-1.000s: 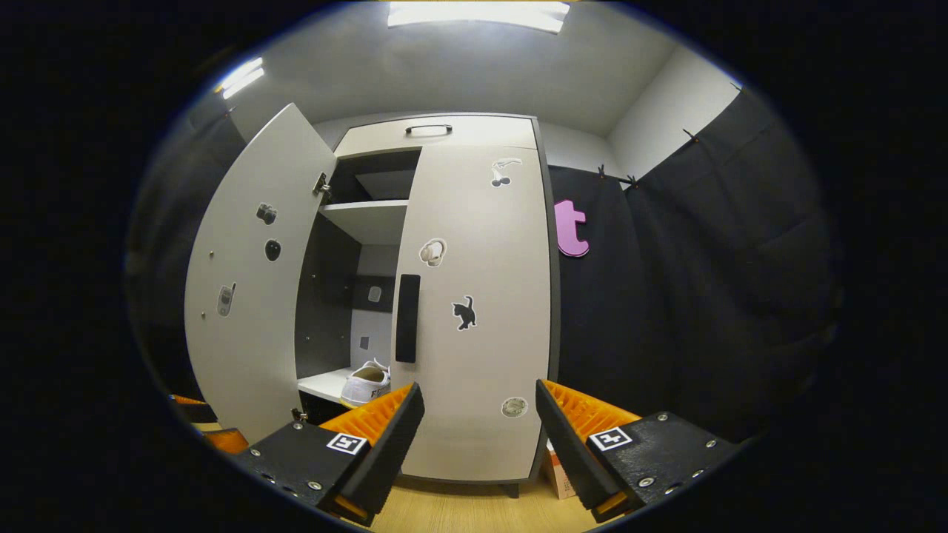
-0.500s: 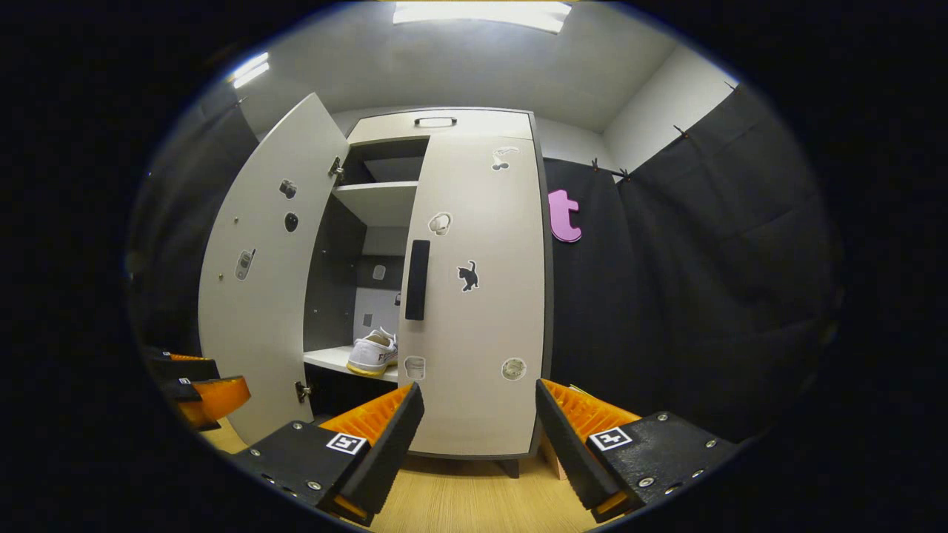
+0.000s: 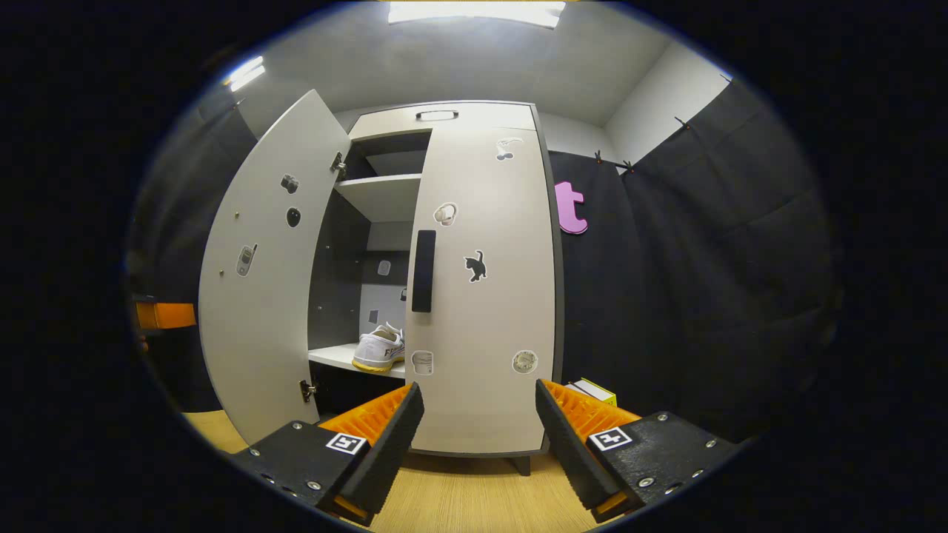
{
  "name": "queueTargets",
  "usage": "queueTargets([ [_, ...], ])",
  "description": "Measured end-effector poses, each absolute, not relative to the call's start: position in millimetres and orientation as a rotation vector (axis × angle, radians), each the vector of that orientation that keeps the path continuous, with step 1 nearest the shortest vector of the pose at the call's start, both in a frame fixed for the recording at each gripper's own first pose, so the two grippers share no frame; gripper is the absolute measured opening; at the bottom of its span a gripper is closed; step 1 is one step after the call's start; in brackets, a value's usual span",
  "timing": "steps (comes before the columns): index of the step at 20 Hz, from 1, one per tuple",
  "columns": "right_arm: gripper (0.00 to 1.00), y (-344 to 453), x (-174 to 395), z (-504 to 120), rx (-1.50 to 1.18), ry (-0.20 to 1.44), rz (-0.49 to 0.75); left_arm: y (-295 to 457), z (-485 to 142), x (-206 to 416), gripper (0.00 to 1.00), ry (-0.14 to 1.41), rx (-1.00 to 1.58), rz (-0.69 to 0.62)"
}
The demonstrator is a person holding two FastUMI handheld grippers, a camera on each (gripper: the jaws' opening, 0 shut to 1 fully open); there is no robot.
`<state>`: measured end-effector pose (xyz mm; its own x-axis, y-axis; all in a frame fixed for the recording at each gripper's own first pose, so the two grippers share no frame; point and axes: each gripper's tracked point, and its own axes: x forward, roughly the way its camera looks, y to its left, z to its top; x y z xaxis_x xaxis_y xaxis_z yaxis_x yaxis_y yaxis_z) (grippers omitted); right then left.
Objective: Grab one shoe with the right hand and put it into the shoe cabinet, grab the other shoe with the left hand and put it into the shoe cabinet; then close the right door with the right hand and the left door with the left hand.
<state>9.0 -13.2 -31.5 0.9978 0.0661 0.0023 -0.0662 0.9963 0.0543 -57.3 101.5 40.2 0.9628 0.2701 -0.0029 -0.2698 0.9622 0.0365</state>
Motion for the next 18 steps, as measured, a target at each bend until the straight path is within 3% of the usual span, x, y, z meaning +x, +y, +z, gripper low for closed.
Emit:
queueTargets([
  [9,0.94,-11.4,19.6,-31.7,0.054,-0.008,0.082,208.6,47.2,-50.3,0.97,0.053,0.069,0.464],
  [18,0.93,-17.8,17.4,-29.9,0.032,-0.002,0.082,214.1,74.9,16.0,0.97,0.002,0.069,0.399],
])
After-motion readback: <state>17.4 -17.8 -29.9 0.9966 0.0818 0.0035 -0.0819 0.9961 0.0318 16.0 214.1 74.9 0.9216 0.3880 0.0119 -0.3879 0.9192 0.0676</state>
